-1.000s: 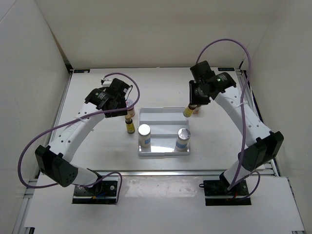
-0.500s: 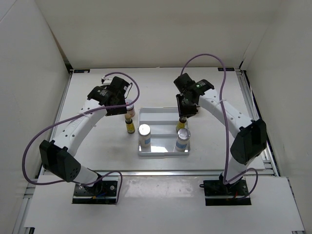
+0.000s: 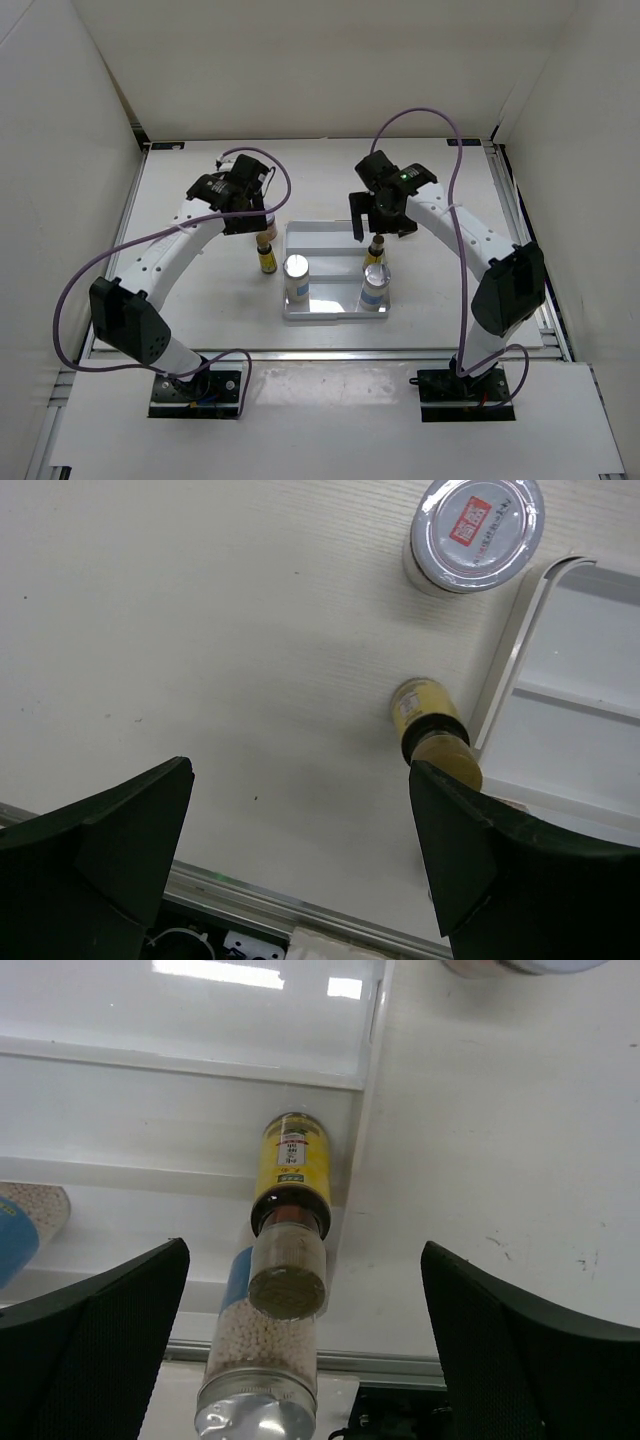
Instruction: Organize the condiment bottles
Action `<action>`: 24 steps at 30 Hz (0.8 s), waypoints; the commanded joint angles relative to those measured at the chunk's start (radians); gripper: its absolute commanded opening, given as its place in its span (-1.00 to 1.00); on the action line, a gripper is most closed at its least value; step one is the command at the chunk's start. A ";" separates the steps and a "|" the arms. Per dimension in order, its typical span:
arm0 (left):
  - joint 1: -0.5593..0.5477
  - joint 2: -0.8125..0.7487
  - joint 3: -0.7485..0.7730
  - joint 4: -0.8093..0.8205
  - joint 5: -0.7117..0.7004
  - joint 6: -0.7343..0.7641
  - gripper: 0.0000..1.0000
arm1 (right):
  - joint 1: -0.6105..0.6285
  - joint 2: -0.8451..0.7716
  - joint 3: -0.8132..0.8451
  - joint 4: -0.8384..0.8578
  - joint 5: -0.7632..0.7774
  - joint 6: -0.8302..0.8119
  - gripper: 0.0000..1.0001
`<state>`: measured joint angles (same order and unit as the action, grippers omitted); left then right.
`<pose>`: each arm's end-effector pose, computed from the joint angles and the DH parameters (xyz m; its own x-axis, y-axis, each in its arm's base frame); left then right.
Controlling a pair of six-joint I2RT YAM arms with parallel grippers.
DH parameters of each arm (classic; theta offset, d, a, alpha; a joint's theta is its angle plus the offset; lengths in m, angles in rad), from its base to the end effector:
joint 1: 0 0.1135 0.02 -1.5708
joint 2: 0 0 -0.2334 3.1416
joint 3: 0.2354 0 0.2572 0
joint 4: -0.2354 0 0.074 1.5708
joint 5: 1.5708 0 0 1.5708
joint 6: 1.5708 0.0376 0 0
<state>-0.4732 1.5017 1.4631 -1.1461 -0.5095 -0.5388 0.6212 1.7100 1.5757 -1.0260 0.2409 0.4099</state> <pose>0.2721 -0.1187 0.2977 -0.8280 -0.0793 -0.5551 -0.2219 0.9554 0.1946 0.2918 0.1978 0.2693 -0.8782 -0.1526 -0.4532 -0.1502 0.9878 -0.0416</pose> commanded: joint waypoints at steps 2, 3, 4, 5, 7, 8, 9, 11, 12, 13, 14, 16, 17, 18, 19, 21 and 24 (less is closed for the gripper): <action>0.004 0.003 0.039 0.051 0.055 0.014 1.00 | -0.003 -0.049 0.128 -0.039 0.063 -0.023 1.00; 0.004 0.003 0.048 0.062 0.069 0.014 1.00 | -0.003 -0.059 0.156 -0.048 0.063 -0.023 1.00; 0.004 0.003 0.048 0.078 0.084 0.014 1.00 | -0.003 -0.070 0.165 -0.048 0.063 -0.032 1.00; 0.004 0.003 0.048 0.089 0.097 0.023 1.00 | -0.003 -0.070 0.165 -0.048 0.072 -0.033 1.00; 0.004 0.003 0.048 0.120 0.127 0.034 1.00 | -0.003 -0.090 0.178 -0.048 0.081 -0.033 1.00; 0.004 0.003 0.048 0.120 0.127 0.043 1.00 | -0.003 -0.090 0.188 -0.048 0.081 -0.042 1.00; 0.004 0.003 0.048 0.129 0.140 0.043 1.00 | -0.003 -0.090 0.188 -0.048 0.081 -0.042 1.00; -0.007 0.028 0.048 0.129 0.149 0.043 1.00 | -0.003 -0.090 0.188 -0.048 0.081 -0.042 1.00; -0.016 0.028 0.048 0.129 0.149 0.043 1.00 | -0.003 -0.090 0.188 -0.058 0.081 -0.042 1.00; -0.016 0.043 0.036 0.129 0.160 0.043 1.00 | -0.003 -0.090 0.188 -0.059 0.081 -0.042 1.00; -0.016 0.058 0.036 0.129 0.160 0.043 1.00 | -0.003 -0.090 0.188 -0.059 0.081 -0.042 1.00; -0.016 0.071 0.008 0.150 0.183 0.043 1.00 | -0.003 -0.090 0.188 -0.068 0.081 -0.052 1.00; -0.016 0.080 -0.001 0.151 0.183 0.043 1.00 | -0.003 -0.090 0.188 -0.068 0.090 -0.052 1.00; -0.016 0.080 -0.019 0.178 0.198 0.043 0.98 | -0.003 -0.090 0.188 -0.068 0.090 -0.052 1.00; -0.016 0.080 -0.029 0.187 0.213 0.052 0.94 | -0.003 -0.090 0.198 -0.077 0.100 -0.062 1.00; -0.016 0.089 -0.044 0.198 0.229 0.053 0.90 | -0.003 -0.099 0.198 -0.077 0.100 -0.062 1.00; -0.016 0.098 -0.055 0.212 0.238 0.053 0.80 | -0.012 -0.099 0.198 -0.077 0.110 -0.071 1.00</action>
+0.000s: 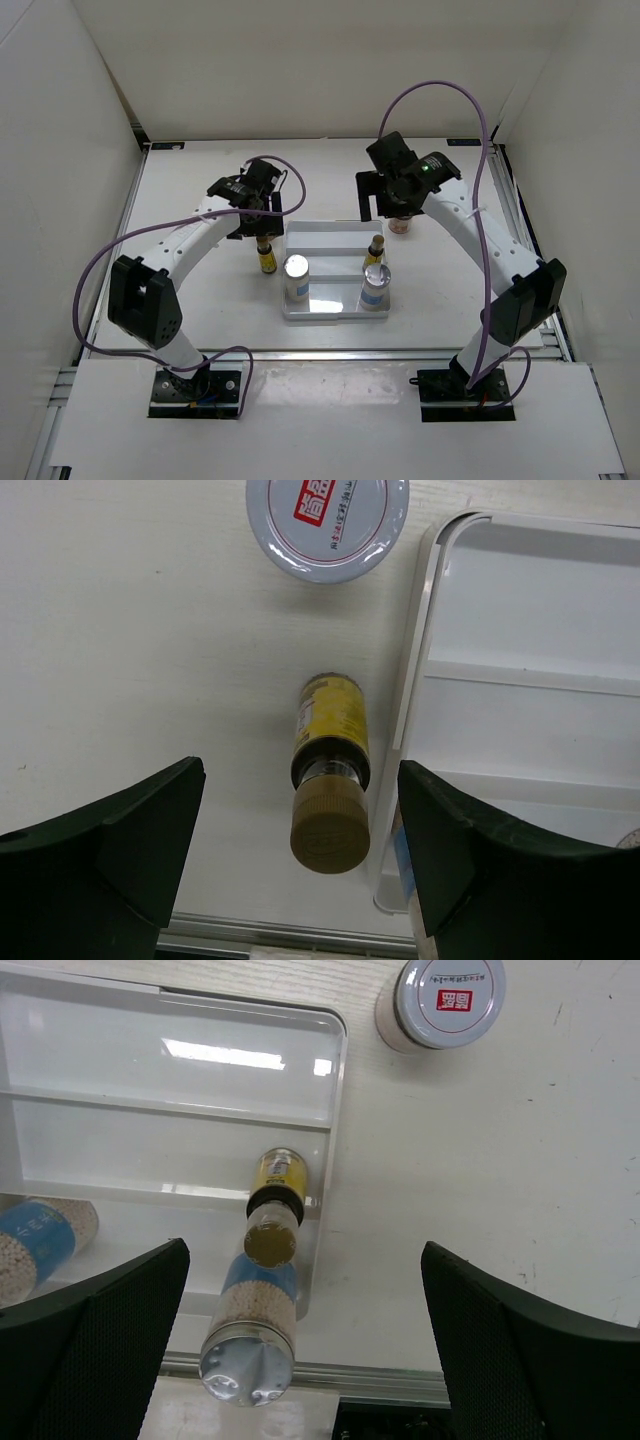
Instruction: Organize the condiment bottles
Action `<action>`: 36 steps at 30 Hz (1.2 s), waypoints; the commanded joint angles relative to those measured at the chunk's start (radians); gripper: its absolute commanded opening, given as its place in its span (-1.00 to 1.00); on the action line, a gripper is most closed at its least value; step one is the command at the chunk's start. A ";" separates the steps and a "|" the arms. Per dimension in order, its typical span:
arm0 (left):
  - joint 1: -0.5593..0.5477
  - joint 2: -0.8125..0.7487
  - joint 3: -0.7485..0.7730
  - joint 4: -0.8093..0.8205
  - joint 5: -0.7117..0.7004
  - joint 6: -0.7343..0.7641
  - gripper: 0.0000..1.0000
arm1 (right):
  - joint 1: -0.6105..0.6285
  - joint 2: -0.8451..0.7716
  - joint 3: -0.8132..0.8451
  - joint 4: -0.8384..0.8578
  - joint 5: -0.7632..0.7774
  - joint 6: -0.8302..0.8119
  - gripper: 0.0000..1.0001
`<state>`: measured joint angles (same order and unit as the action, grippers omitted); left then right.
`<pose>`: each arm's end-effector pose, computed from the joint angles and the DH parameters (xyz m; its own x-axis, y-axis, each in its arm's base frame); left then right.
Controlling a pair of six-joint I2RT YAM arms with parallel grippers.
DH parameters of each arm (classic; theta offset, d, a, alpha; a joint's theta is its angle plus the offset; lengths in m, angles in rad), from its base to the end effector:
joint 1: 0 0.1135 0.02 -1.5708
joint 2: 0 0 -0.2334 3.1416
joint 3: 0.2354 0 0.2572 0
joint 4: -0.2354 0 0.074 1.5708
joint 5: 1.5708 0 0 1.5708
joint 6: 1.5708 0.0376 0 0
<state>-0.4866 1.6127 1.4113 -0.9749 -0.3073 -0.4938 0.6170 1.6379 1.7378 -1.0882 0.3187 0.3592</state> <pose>0.2962 -0.1438 0.2540 -0.8811 -0.0450 -0.4708 -0.0848 0.9944 0.0637 0.2832 0.1865 0.3394 -0.7814 -0.1450 -0.6070 -0.1433 0.9883 -0.0516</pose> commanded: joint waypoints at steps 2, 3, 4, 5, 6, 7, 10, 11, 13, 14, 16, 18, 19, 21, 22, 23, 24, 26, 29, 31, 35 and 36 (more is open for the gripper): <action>-0.003 -0.013 -0.012 0.041 0.036 0.008 0.75 | -0.019 -0.027 0.016 -0.015 0.042 -0.020 1.00; -0.003 -0.013 -0.012 0.041 0.036 -0.005 0.75 | -0.019 -0.036 0.016 -0.015 0.042 -0.020 1.00; -0.003 -0.013 -0.023 0.041 0.045 -0.005 0.72 | -0.029 -0.036 0.005 -0.015 0.042 -0.020 1.00; -0.003 -0.013 -0.023 0.041 0.045 -0.005 0.70 | -0.030 -0.036 -0.006 -0.015 0.042 -0.020 1.00; -0.003 -0.013 -0.032 0.041 0.054 -0.014 0.66 | -0.030 -0.036 -0.006 -0.015 0.042 -0.011 1.00; -0.003 -0.022 -0.032 0.041 0.054 -0.014 0.59 | -0.030 -0.036 -0.006 -0.015 0.033 -0.011 1.00; -0.003 -0.033 -0.032 0.041 0.076 -0.023 0.53 | -0.039 -0.036 -0.017 -0.015 0.033 -0.011 1.00; -0.003 -0.033 -0.041 0.041 0.076 -0.023 0.50 | -0.039 -0.036 -0.026 -0.015 0.033 -0.011 1.00; -0.003 -0.033 -0.041 0.041 0.085 -0.032 0.42 | -0.039 -0.036 -0.026 -0.015 0.033 -0.011 1.00; -0.003 -0.033 -0.041 0.041 0.085 -0.032 0.36 | -0.039 -0.036 -0.026 -0.006 0.033 -0.011 1.00; -0.003 -0.033 -0.041 0.041 0.085 -0.032 0.26 | -0.039 -0.036 -0.026 -0.006 0.033 -0.011 1.00; -0.003 -0.033 -0.041 0.041 0.085 -0.032 0.06 | -0.048 -0.036 -0.026 -0.006 0.023 -0.011 1.00; -0.003 -0.033 -0.028 0.030 0.085 -0.032 0.00 | -0.048 -0.036 -0.026 -0.006 0.023 -0.011 1.00; -0.003 -0.042 -0.012 0.010 0.094 -0.032 -0.07 | -0.057 -0.036 -0.026 -0.006 0.023 -0.020 1.00; -0.003 -0.042 0.015 0.001 0.094 -0.041 -0.10 | -0.057 -0.036 -0.026 -0.006 0.023 -0.020 1.00; -0.003 -0.042 0.026 -0.011 0.094 -0.042 -0.16 | -0.057 -0.036 -0.026 -0.006 0.023 -0.020 1.00; -0.003 -0.042 0.038 -0.025 0.094 -0.042 -0.32 | -0.057 -0.036 -0.026 -0.006 0.023 -0.020 1.00; -0.003 -0.031 0.092 -0.076 0.085 -0.042 -0.51 | -0.066 -0.046 -0.035 -0.006 0.023 -0.020 1.00; -0.012 -0.031 0.194 -0.140 0.042 -0.042 -0.79 | -0.066 -0.046 -0.035 -0.006 0.023 -0.020 1.00; -0.023 -0.010 0.254 -0.169 0.017 -0.042 -0.79 | -0.066 -0.046 -0.035 -0.006 0.014 -0.020 1.00; -0.041 0.010 0.379 -0.189 0.028 -0.032 -0.79 | -0.076 -0.046 -0.044 -0.006 0.005 -0.020 1.00; -0.041 0.024 0.411 -0.189 0.028 -0.032 -0.79 | -0.076 -0.046 -0.044 -0.006 0.005 -0.020 1.00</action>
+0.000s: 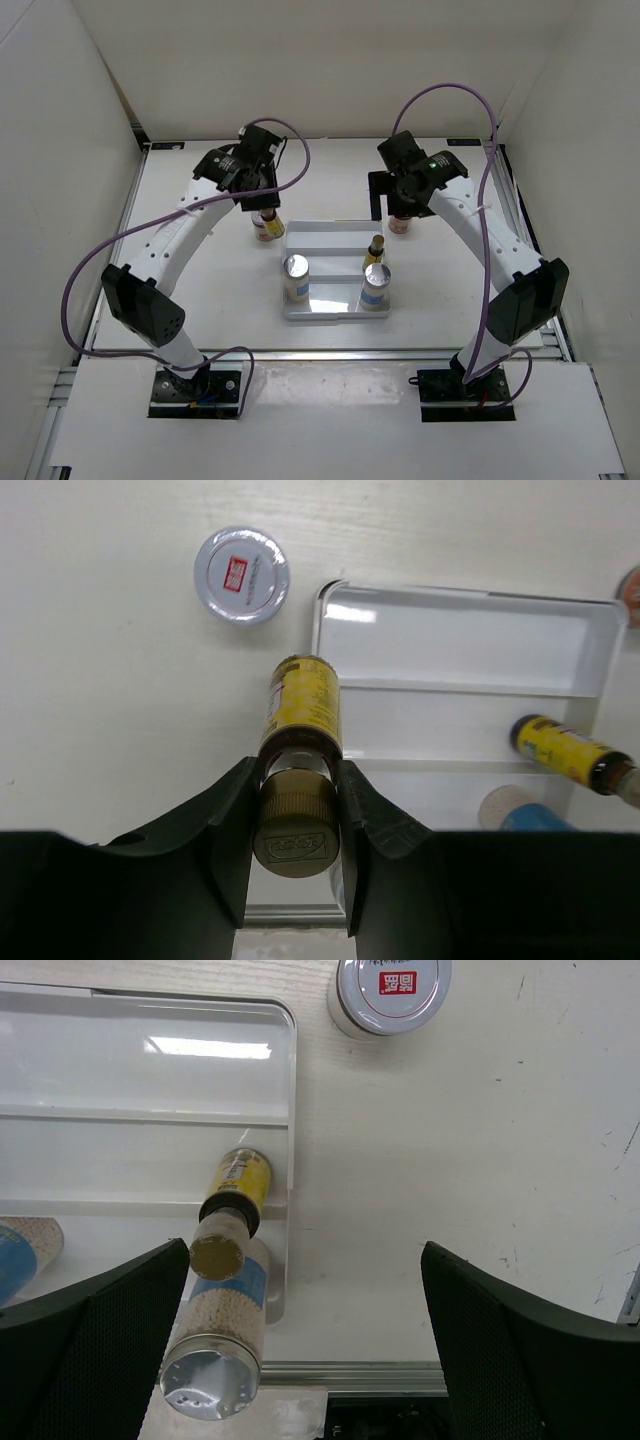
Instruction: Organize the condiment bottles
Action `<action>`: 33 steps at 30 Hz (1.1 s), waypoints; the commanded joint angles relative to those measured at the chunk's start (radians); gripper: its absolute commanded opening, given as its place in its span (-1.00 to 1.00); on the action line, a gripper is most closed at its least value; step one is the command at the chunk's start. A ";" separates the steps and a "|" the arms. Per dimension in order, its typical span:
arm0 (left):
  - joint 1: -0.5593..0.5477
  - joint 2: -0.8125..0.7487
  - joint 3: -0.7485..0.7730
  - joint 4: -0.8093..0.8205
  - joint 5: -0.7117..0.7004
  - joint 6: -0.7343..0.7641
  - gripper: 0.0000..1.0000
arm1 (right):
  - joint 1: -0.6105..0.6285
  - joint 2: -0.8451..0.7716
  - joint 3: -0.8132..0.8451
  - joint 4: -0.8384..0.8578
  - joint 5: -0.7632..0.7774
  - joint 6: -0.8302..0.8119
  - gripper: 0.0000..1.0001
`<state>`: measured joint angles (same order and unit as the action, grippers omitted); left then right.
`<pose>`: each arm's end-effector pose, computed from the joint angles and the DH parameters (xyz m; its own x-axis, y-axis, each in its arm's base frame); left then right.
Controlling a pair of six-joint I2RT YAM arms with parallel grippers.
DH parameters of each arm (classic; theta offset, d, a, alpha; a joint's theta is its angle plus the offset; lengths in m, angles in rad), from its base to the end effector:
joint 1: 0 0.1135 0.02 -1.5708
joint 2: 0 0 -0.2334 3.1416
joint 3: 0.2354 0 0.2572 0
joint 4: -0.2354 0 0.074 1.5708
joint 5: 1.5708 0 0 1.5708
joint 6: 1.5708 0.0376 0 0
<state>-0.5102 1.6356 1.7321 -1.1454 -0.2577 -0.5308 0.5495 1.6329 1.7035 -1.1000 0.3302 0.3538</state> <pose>0.2955 -0.1544 0.3345 -0.8353 -0.0935 -0.5418 -0.0713 0.9955 -0.0618 0.2931 0.1652 0.3300 -0.8074 -0.1101 -0.5797 -0.0766 0.9937 -0.0821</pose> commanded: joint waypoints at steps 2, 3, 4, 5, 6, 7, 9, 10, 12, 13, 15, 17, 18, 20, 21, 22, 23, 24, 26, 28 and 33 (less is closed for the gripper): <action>-0.040 0.030 0.119 -0.019 -0.003 0.005 -0.79 | -0.008 -0.050 -0.010 0.006 -0.006 -0.015 1.00; -0.040 0.041 0.129 -0.019 -0.003 0.005 -0.79 | -0.008 -0.050 -0.010 0.006 -0.006 -0.015 1.00; -0.050 0.053 0.142 -0.019 0.006 0.005 -0.79 | -0.008 -0.050 -0.010 0.006 -0.006 -0.015 1.00; -0.050 0.073 0.142 -0.019 0.017 -0.006 -0.79 | -0.017 -0.050 -0.021 0.006 -0.006 -0.015 1.00; -0.069 0.104 0.152 -0.019 0.017 -0.006 -0.79 | -0.017 -0.060 -0.021 0.006 -0.006 -0.015 1.00; -0.070 0.104 0.152 -0.019 0.017 -0.006 -0.79 | -0.017 -0.070 -0.030 0.006 -0.006 -0.015 1.00; -0.079 0.113 0.152 -0.019 0.028 -0.006 -0.79 | -0.026 -0.079 -0.039 0.006 -0.006 -0.015 1.00; -0.091 0.127 0.152 -0.019 0.028 -0.006 -0.79 | -0.026 -0.079 -0.039 0.006 -0.006 -0.015 1.00; -0.102 0.138 0.143 -0.019 0.028 -0.015 -0.79 | -0.026 -0.088 -0.050 0.006 -0.006 -0.015 1.00; -0.116 0.138 0.129 -0.019 0.028 -0.015 -0.79 | -0.036 -0.099 -0.050 0.006 -0.006 -0.006 1.00; -0.129 0.138 0.089 0.001 0.018 -0.026 -0.79 | -0.036 -0.108 -0.062 0.006 -0.006 -0.006 1.00; -0.142 0.138 0.057 0.015 0.006 -0.037 -0.79 | -0.045 -0.108 -0.071 0.006 -0.006 -0.006 1.00; -0.152 0.138 0.025 0.015 0.006 -0.037 -0.79 | -0.045 -0.108 -0.071 0.006 -0.016 -0.006 1.00; -0.152 0.138 -0.003 0.044 0.006 -0.049 -0.79 | -0.045 -0.117 -0.071 0.006 -0.016 -0.006 1.00; -0.152 0.138 -0.025 0.044 0.006 -0.049 -0.79 | -0.045 -0.117 -0.071 0.006 -0.016 -0.006 1.00; -0.152 0.138 -0.035 0.053 0.006 -0.049 -0.79 | -0.045 -0.117 -0.071 0.006 -0.016 -0.006 1.00; -0.152 0.138 -0.045 0.053 0.006 -0.058 -0.79 | -0.045 -0.117 -0.071 0.006 -0.016 -0.006 1.00; -0.152 0.129 -0.054 0.065 0.006 -0.058 -0.79 | -0.045 -0.117 -0.071 0.006 -0.016 -0.006 1.00; -0.152 0.129 -0.065 0.065 0.006 -0.058 -0.70 | -0.045 -0.117 -0.071 -0.003 -0.016 -0.006 1.00; -0.152 0.129 -0.065 0.065 0.006 -0.058 -0.59 | -0.045 -0.117 -0.071 -0.003 -0.025 -0.006 1.00; -0.152 0.138 -0.045 0.065 0.006 -0.047 0.62 | -0.069 -0.105 -0.039 -0.003 -0.025 -0.027 1.00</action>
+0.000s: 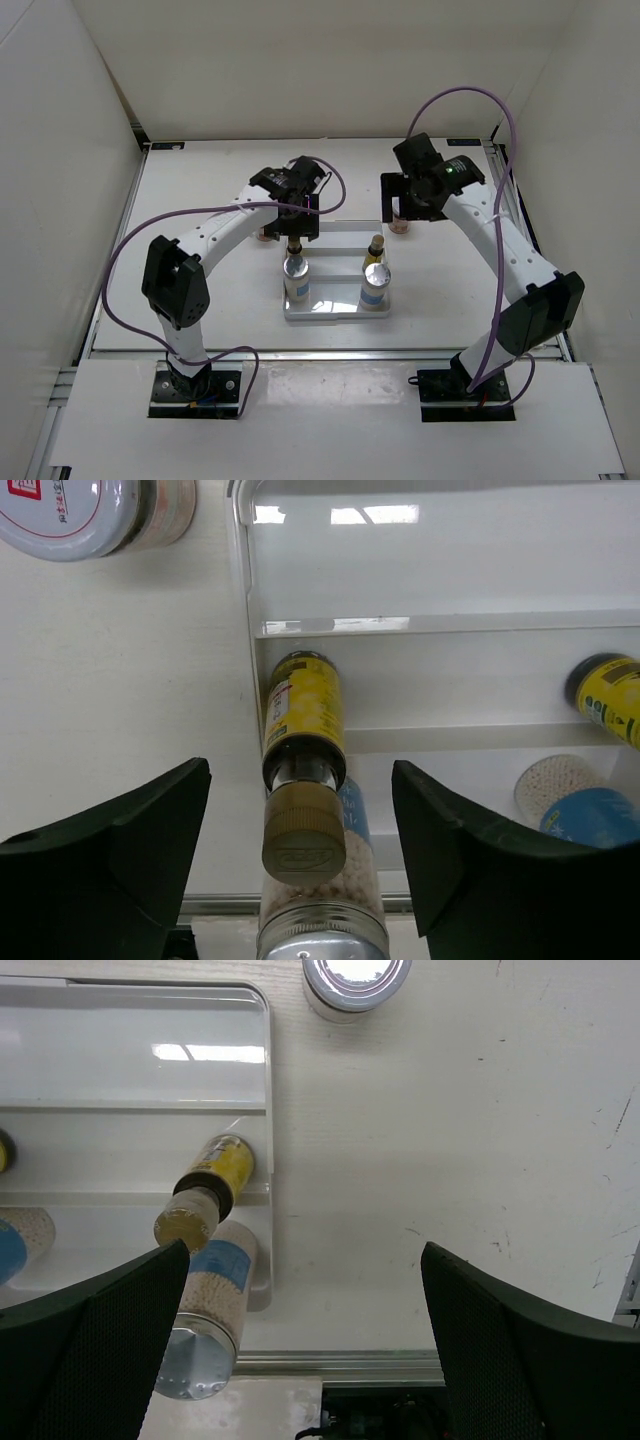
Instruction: Organize the condiment bottles
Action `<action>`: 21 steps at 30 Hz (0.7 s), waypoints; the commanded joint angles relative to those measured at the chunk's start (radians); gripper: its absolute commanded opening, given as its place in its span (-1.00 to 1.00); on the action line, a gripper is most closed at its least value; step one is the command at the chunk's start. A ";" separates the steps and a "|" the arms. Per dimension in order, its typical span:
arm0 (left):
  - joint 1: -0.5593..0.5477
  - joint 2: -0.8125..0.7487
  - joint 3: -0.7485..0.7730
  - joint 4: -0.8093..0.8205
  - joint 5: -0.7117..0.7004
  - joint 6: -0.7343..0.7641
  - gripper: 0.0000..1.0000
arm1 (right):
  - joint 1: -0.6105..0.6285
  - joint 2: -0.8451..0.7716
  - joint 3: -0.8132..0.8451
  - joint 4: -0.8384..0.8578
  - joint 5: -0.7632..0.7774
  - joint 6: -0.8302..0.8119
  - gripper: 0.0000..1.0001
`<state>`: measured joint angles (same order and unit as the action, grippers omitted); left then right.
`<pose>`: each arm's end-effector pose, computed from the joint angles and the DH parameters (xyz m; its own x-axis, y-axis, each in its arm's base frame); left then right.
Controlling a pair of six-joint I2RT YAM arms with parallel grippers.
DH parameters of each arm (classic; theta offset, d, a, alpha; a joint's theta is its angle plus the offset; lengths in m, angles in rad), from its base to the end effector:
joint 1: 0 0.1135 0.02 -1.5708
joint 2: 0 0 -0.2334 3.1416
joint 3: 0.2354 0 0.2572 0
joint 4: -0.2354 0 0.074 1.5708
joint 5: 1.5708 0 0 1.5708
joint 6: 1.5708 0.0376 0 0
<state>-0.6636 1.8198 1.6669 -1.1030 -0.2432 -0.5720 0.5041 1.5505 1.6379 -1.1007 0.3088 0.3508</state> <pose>0.2955 -0.2196 0.2558 -0.9216 0.0537 -0.3844 0.0478 0.9985 0.0249 0.2833 0.1432 0.3352 -0.8075 -0.0715 -0.5855 -0.0446 0.9972 -0.0604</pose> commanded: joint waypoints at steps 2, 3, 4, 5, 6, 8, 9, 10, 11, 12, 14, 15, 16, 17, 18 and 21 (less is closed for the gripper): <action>0.001 -0.047 0.053 0.023 -0.031 0.014 0.81 | -0.064 0.003 0.051 -0.002 -0.029 -0.035 1.00; 0.001 -0.047 0.063 0.023 -0.031 0.014 0.98 | -0.082 0.016 0.062 0.008 -0.078 -0.050 1.00; 0.001 -0.057 0.077 0.023 -0.056 0.026 0.98 | -0.100 0.028 0.062 0.018 -0.111 -0.061 1.00; 0.001 -0.057 0.114 0.014 -0.065 0.046 0.98 | -0.139 0.063 0.095 0.018 -0.155 -0.079 1.00; 0.001 -0.057 0.137 -0.001 -0.065 0.063 0.98 | -0.156 0.088 0.123 0.018 -0.190 -0.110 1.00; 0.028 -0.066 0.224 -0.029 -0.123 0.113 0.98 | -0.179 0.175 0.192 -0.016 -0.204 -0.128 1.00; 0.044 -0.066 0.249 -0.043 -0.137 0.132 0.98 | -0.179 0.204 0.262 -0.031 -0.204 -0.137 1.00; 0.077 -0.079 0.264 -0.053 -0.151 0.147 0.98 | -0.188 0.259 0.290 -0.042 -0.188 -0.138 1.00; 0.093 -0.079 0.274 -0.054 -0.151 0.176 0.98 | -0.188 0.284 0.313 -0.051 -0.188 -0.138 1.00; 0.110 -0.091 0.274 -0.054 -0.163 0.191 0.98 | -0.188 0.310 0.333 -0.051 -0.188 -0.138 1.00; 0.165 -0.091 0.265 -0.054 -0.163 0.219 0.98 | -0.197 0.384 0.387 -0.051 -0.188 -0.138 1.00; 0.185 -0.091 0.245 -0.054 -0.163 0.228 0.98 | -0.197 0.429 0.422 -0.051 -0.188 -0.138 1.00; 0.203 -0.091 0.229 -0.054 -0.163 0.238 0.98 | -0.197 0.450 0.422 -0.051 -0.197 -0.138 1.00; 0.237 -0.105 0.193 -0.054 -0.163 0.238 0.98 | -0.197 0.471 0.448 -0.051 -0.197 -0.128 1.00; 0.255 -0.114 0.168 -0.054 -0.154 0.238 0.98 | -0.206 0.491 0.460 -0.051 -0.182 -0.128 1.00; 0.312 -0.161 0.064 -0.002 -0.125 0.238 0.98 | -0.217 0.569 0.491 -0.051 -0.181 -0.119 1.00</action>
<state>-0.3889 1.7359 1.8145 -1.1164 -0.3756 -0.3618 0.3058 2.0914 2.0686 -1.1301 0.1314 0.2317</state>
